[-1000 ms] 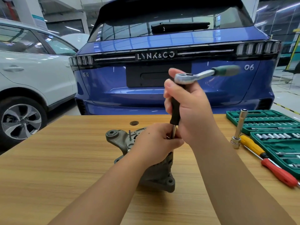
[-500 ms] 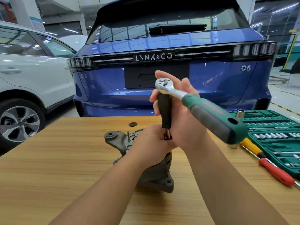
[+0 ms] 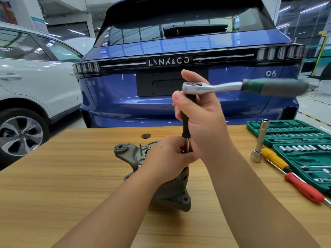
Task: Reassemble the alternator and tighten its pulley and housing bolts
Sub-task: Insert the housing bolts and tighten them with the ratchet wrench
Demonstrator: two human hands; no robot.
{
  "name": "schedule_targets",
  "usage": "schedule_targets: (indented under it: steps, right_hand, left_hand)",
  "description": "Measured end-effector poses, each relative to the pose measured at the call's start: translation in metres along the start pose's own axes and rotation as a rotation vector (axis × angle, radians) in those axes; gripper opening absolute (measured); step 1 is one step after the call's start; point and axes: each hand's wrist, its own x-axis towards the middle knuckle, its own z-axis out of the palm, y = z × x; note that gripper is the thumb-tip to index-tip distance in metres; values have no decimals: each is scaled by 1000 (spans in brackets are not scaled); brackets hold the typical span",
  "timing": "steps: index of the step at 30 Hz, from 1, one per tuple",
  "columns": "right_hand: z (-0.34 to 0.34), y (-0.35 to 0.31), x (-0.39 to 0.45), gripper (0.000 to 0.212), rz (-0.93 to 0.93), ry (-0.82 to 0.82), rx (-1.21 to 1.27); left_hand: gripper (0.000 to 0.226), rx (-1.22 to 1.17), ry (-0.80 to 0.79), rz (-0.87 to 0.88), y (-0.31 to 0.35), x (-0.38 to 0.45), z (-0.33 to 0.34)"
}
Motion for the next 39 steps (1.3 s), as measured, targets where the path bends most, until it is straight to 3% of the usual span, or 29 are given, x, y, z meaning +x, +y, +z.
schedule_targets:
  steps: [5, 9, 12, 14, 17, 20, 22, 26, 33, 39]
  right_hand:
    - [4, -1, 0, 41, -97, -33, -82]
    - [0, -7, 8, 33, 54, -121, 144]
    - [1, -8, 14, 34, 214, -113, 183]
    - [2, -5, 10, 32, 202, -72, 208]
    - [4, -1, -2, 40, 112, 19, 83]
    - [4, -1, 0, 24, 26, 158, -84]
    - [0, -2, 3, 15, 79, 197, -86]
    - [-11, -2, 5, 21, 197, 7, 151]
    - [-2, 10, 3, 37, -151, -40, -51]
    - [-7, 7, 10, 36, -18, -130, 149]
  left_hand:
    - [12, -15, -10, -19, 3, -3, -1]
    - [16, -10, 3, -26, 5, -3, -2]
    - [21, -24, 26, -40, 1, -2, -1]
    - [28, -48, 64, -48, 0, -2, 0]
    - [16, 2, 6, -27, 2, 0, 0]
    - [7, 21, -1, 22, 2, -1, 0]
    - [6, 13, -7, 25, 2, 0, 1]
    - [11, 16, 2, -16, 1, 2, 1]
    - [9, 18, -7, -15, 6, -1, -1]
    - [18, -21, 5, -34, 7, -5, -3]
